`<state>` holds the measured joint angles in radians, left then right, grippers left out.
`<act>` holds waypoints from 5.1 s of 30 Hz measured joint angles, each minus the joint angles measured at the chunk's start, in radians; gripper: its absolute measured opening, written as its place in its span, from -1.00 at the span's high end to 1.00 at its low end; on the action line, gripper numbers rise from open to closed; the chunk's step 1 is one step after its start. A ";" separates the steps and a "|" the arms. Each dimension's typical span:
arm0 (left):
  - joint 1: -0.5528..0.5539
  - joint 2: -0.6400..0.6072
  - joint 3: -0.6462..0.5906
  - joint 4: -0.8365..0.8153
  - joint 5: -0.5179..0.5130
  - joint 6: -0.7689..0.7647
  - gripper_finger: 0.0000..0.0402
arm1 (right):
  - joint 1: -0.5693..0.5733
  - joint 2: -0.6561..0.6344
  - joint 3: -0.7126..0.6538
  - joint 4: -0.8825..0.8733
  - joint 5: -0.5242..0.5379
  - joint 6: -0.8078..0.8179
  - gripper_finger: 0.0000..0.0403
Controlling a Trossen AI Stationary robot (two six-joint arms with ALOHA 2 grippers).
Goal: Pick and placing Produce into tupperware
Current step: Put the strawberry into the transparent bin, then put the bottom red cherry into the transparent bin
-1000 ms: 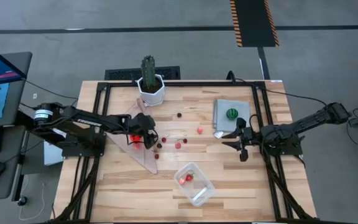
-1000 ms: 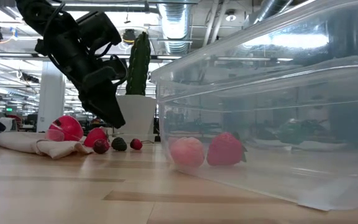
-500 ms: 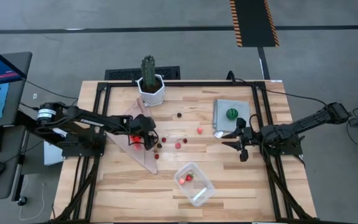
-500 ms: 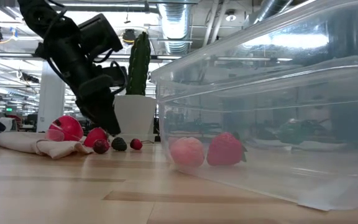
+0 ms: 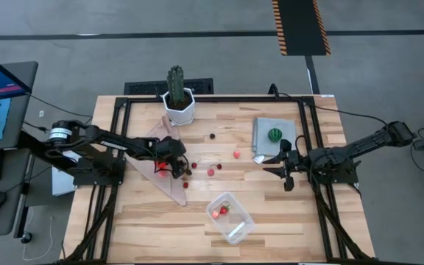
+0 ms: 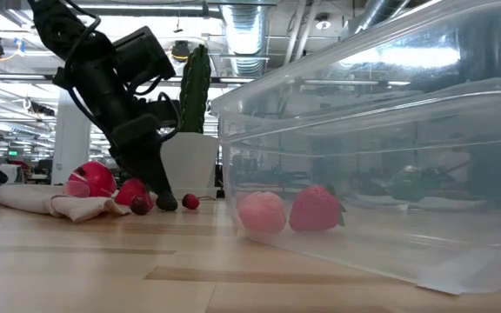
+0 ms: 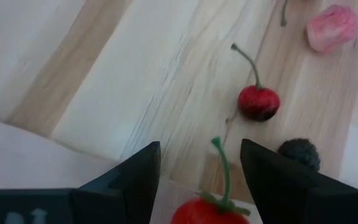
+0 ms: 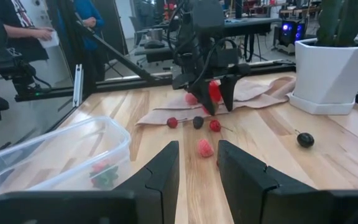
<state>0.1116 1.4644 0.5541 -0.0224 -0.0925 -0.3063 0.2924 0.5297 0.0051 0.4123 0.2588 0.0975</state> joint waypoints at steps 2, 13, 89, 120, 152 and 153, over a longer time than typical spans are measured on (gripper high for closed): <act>0.000 0.000 0.000 -0.004 0.000 0.000 0.06 | 0.000 0.000 0.000 0.000 0.000 0.000 0.33; 0.000 0.000 0.000 0.012 0.002 0.041 0.95 | 0.000 0.000 0.000 0.000 0.000 0.000 0.33; -0.394 0.371 0.505 0.460 0.183 -0.061 0.52 | 0.001 0.000 0.000 -0.023 0.002 0.047 0.33; -0.383 -0.323 0.177 0.078 -0.133 0.117 0.41 | -0.185 -0.001 0.000 0.092 -0.468 -0.001 0.34; -0.441 -0.077 -0.024 0.092 -0.326 -0.528 0.13 | -0.182 -0.001 0.000 0.054 -0.459 0.027 0.33; -0.448 -0.068 -0.020 0.091 -0.333 -0.541 0.11 | -0.182 -0.001 0.000 0.052 -0.459 0.027 0.33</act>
<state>-0.3363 1.3959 0.5336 0.0685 -0.4253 -0.8473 0.1108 0.5289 0.0049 0.4638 -0.2005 0.1242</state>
